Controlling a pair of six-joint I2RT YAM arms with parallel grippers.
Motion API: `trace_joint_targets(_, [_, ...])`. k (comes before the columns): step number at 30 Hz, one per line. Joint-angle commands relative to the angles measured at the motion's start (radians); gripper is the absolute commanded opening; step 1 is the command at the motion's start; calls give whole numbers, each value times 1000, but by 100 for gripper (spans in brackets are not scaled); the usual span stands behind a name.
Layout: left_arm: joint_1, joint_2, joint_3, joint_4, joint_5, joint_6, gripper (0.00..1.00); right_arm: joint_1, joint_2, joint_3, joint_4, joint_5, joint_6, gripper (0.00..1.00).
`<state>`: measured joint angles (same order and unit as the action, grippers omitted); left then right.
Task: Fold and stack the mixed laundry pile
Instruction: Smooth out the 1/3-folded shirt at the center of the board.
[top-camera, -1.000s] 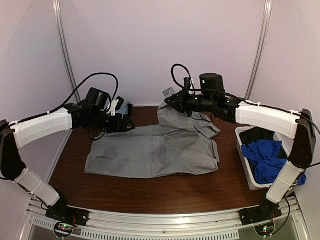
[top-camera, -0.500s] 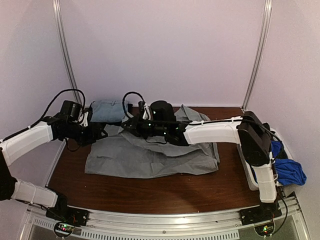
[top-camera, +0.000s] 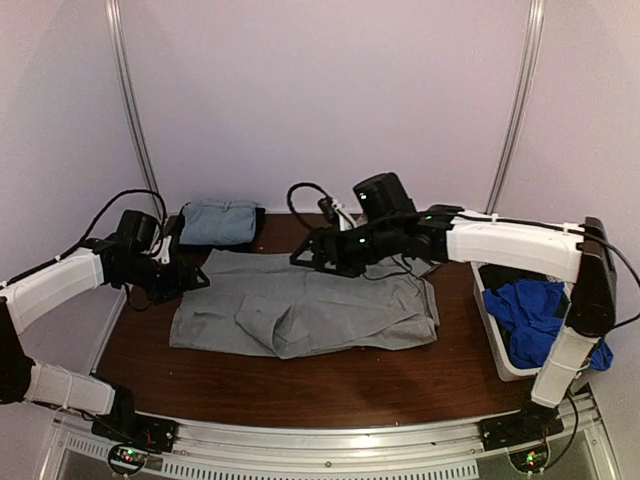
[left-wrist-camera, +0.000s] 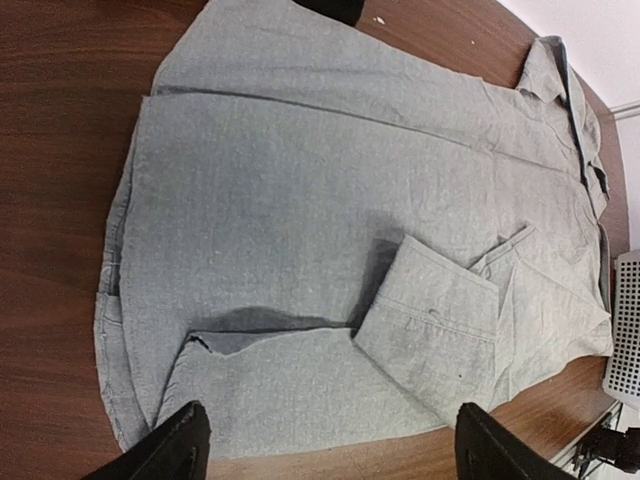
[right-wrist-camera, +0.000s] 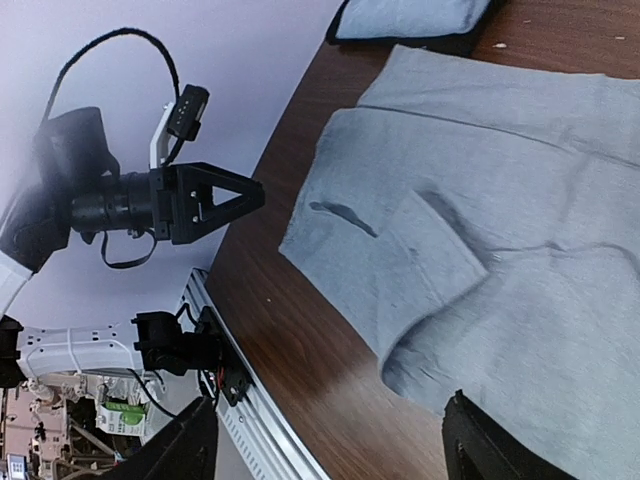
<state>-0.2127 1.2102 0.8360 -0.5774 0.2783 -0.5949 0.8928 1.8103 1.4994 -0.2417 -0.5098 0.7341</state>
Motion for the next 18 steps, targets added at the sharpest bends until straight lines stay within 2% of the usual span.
trace_joint_targets(1, [1, 42, -10, 32, 76, 60, 84, -136, -285, -237, -305, 88, -122, 76])
trace_joint_targets(4, [-62, 97, 16, 45, 56, 59, 80, -216, -393, -368, -387, 104, -141, 74])
trace_joint_targets(6, [-140, 167, 96, 21, -12, 79, 79, -244, -415, -409, -421, 115, -149, 72])
trace_joint_targets(13, [-349, 493, 461, -148, -176, 62, 79, -286, -324, -405, -463, 129, -158, 67])
trace_joint_targets(15, [-421, 572, 555, -210, -229, 63, 82, -301, -292, -394, -466, 140, -171, 67])
trace_joint_targets(17, [-469, 646, 626, -240, -260, 60, 95, -315, -260, -385, -456, 136, -187, 66])
trace_joint_targets(18, [-486, 688, 662, -260, -263, 60, 97, -321, -239, -376, -456, 132, -192, 66])
